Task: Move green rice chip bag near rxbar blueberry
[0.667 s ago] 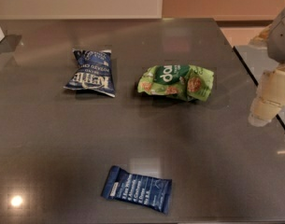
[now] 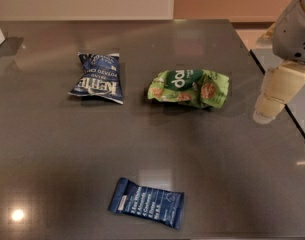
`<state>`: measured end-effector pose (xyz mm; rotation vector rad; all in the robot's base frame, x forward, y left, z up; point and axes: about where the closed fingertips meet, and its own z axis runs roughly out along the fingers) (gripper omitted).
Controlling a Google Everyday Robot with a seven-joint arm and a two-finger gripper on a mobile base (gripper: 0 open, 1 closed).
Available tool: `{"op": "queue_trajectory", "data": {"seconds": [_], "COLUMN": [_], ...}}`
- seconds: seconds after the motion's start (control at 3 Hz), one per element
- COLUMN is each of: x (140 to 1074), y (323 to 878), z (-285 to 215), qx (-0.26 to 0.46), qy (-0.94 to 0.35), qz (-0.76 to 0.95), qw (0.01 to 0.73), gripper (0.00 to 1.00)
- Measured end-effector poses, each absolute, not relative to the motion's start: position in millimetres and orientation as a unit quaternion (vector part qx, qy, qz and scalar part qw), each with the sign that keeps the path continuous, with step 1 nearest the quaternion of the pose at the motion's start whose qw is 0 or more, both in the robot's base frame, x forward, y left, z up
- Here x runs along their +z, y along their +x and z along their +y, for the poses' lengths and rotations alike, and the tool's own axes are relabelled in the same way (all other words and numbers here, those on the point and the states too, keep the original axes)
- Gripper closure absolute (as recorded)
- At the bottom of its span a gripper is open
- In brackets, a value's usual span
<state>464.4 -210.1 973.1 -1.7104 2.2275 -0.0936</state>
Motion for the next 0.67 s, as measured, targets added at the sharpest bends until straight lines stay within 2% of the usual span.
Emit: {"op": "queue_trajectory", "data": {"seconds": [0.67], "x": [953], "y": [517], "z": [-196], "qx": [-0.017], "qy": [-0.587], "qz": [0.784], "qw": [0.200], "gripper": [0.00]}}
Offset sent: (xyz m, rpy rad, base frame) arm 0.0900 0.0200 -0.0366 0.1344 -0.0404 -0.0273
